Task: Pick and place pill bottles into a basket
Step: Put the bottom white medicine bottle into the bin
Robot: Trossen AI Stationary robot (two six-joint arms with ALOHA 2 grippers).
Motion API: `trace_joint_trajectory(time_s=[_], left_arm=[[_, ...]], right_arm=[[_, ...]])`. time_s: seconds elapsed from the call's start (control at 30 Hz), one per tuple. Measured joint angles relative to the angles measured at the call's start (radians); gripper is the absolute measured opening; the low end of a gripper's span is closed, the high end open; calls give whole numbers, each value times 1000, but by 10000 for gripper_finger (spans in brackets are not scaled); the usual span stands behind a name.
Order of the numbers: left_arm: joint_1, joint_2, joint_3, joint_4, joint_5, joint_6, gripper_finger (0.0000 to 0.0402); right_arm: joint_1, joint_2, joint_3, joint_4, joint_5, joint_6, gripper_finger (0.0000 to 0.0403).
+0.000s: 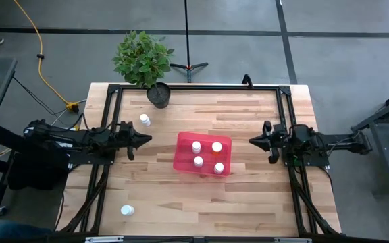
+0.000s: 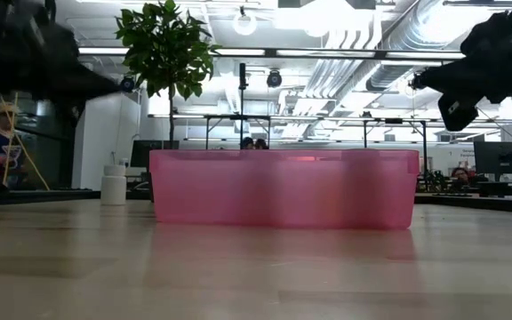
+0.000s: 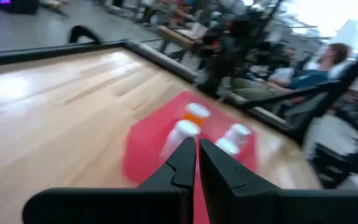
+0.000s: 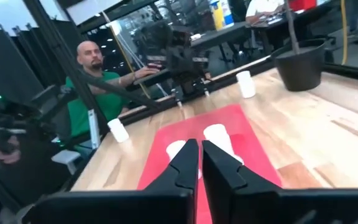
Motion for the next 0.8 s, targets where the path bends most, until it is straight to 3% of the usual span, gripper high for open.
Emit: trace_joint_trajectory(time_s=[0.17, 0.37, 0.47, 0.63, 0.8], left_arm=[[0, 0, 120, 14, 61, 129, 58], [0, 76, 307, -64, 64, 284, 62], [0, 150, 438, -244, 115, 270, 85], [0, 291, 672, -598, 205, 243, 160], [0, 436, 862, -845, 284, 261, 221]], right_arm=[[-1, -2, 0, -2, 32, -18, 13], [-1, -2, 1, -3, 57, -16, 7], [-1, -2, 1, -5, 56, -7, 2], [-1, -2, 1, -5, 61, -6, 2], [-1, -2, 1, -6, 62, -2, 2]])
